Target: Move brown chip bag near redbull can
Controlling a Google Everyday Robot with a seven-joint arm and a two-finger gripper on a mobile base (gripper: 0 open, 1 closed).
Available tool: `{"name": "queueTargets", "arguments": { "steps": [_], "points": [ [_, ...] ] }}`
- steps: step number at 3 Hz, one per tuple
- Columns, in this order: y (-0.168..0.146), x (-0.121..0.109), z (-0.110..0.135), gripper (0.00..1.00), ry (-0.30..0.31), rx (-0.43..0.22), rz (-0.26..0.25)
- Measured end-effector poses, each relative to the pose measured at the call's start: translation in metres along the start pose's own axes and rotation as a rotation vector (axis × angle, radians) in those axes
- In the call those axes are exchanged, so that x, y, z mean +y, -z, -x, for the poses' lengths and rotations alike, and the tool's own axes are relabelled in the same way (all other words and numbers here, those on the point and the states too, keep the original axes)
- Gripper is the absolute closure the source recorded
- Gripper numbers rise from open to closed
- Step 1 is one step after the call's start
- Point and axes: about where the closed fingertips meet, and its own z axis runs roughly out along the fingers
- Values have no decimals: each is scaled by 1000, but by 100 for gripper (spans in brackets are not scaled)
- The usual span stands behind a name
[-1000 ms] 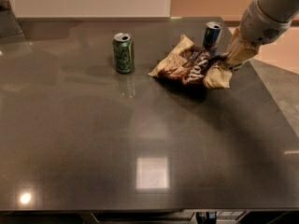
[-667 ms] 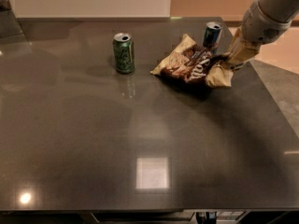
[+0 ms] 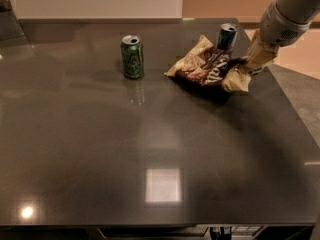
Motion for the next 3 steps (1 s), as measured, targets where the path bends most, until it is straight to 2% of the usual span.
{"name": "queueTargets", "arguments": {
  "steps": [1,2,3],
  "points": [
    [-3,-1,1,17,2,-2,-2],
    [-5,-3,2,0,3,-4,-4],
    [-6,-3,2,0,3,-4,-4]
  ]
}}
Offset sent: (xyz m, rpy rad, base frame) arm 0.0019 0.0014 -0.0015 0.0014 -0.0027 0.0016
